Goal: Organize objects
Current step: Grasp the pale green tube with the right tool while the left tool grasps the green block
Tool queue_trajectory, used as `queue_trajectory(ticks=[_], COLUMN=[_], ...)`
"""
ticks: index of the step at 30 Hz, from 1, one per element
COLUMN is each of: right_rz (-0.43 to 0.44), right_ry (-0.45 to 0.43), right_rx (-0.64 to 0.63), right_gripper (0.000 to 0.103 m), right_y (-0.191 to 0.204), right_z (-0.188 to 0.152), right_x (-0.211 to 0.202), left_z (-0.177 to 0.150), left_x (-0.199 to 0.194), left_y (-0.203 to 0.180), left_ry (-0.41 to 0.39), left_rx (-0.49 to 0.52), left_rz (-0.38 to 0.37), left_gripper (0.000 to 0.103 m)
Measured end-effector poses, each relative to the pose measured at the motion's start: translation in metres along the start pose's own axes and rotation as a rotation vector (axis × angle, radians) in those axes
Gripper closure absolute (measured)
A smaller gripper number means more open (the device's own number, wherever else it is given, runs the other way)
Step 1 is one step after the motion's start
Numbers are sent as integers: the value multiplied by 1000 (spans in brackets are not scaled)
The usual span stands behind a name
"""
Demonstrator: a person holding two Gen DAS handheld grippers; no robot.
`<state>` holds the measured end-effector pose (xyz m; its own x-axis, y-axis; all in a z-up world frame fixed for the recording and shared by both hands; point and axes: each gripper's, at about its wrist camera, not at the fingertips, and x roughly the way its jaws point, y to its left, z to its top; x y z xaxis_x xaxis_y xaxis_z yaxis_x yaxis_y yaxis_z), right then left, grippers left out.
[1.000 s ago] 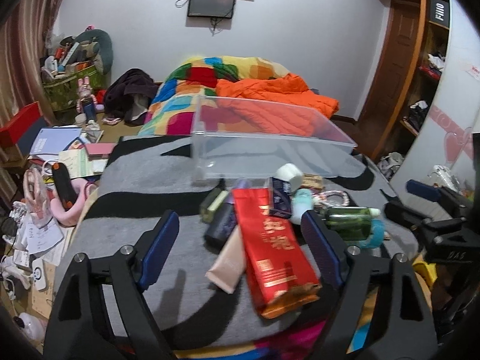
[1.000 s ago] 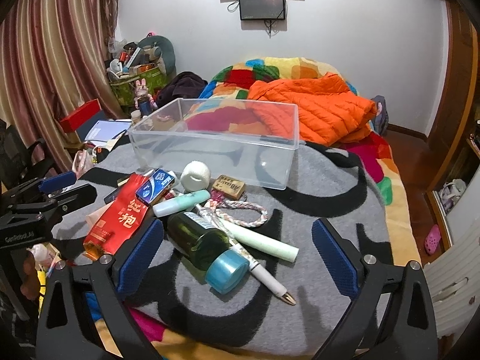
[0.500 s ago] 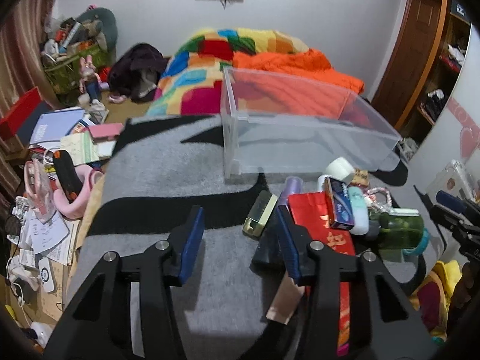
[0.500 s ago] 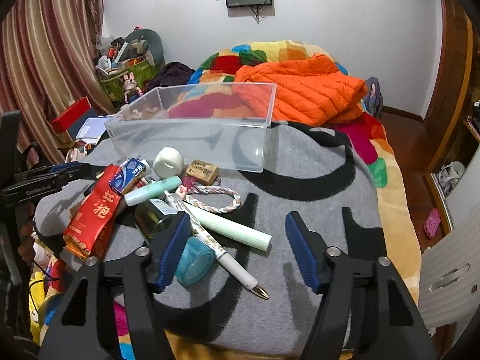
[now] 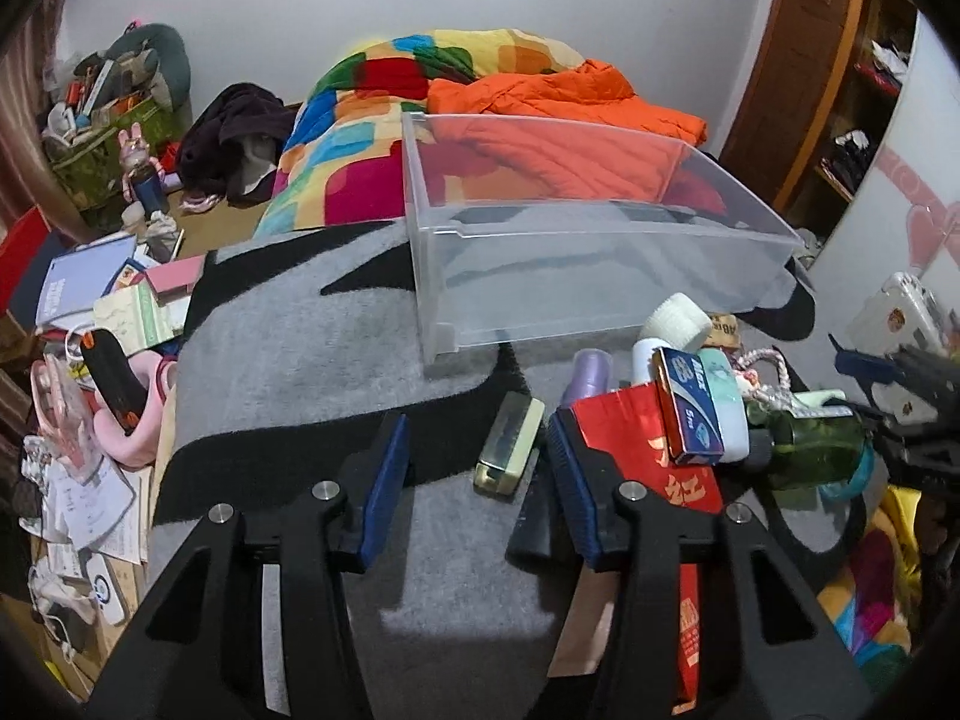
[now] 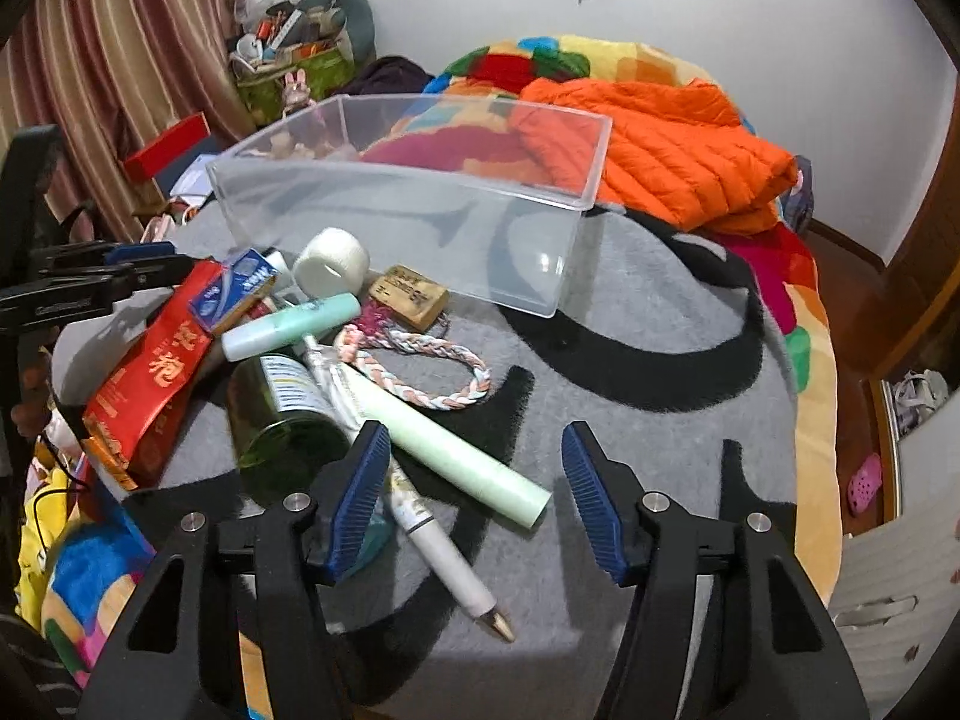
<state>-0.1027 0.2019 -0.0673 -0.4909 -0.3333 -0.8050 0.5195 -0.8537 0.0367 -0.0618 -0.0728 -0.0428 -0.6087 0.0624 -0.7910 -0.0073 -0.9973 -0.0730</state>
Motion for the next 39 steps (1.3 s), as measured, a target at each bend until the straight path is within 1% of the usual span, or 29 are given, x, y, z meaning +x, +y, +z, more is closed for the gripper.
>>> queue_trajectory(ticks=[2,5,8,12,13,14,15,17,20,23,27,30,31,33,35,36,39], right_rz=[16,63,91,143,144,145,145,155,145,128,105,94,92,99,112,112,104], right_ry=[15,34,43,54,54,57,64,75,84,91,99,104,107,111,115,112,103], right_rx=[4,21,17,-13,-22,-29,-30,-22,-18,-14,-3,7,12,22,33,36,43], right_gripper=[54,58,59,59,63,71,74,81,85,88,89,89,89,88,86,86,86], right_y=[-4,-11,-12,-7,-6,-5,-6,-8,-11,-14,-21,-25,-25,-26,-26,-25,-24], right_z=[1,0,0,4,5,7,9,10,8,1,-8,-13,-12,-10,-6,-5,0], right_x=[4,6,7,11,12,14,16,18,19,17,11,8,9,11,16,17,22], left_z=[0,3,6,9,9,8,9,9,5,2,-4,-4,-3,1,5,7,12], left_x=[0,6,11,19,23,25,25,26,30,27,21,15,13,12,14,17,28], left_y=[-1,2,7,4,3,4,6,12,18,19,17,13,11,8,7,7,7], left_ry=[0,16,30,46,62,61,64,71,81,69,73,68,61,53,54,57,80], left_rx=[16,16,3,29,34,31,23,0,-25,-32,-22,8,18,42,56,67,80], left_rz=[14,28,-5,-22,-21,-21,-27,-37,-31,-27,-30,-12,-4,16,24,28,49], left_gripper=[55,55,55,55,57,58,60,68,76,76,78,78,77,72,53,50,50])
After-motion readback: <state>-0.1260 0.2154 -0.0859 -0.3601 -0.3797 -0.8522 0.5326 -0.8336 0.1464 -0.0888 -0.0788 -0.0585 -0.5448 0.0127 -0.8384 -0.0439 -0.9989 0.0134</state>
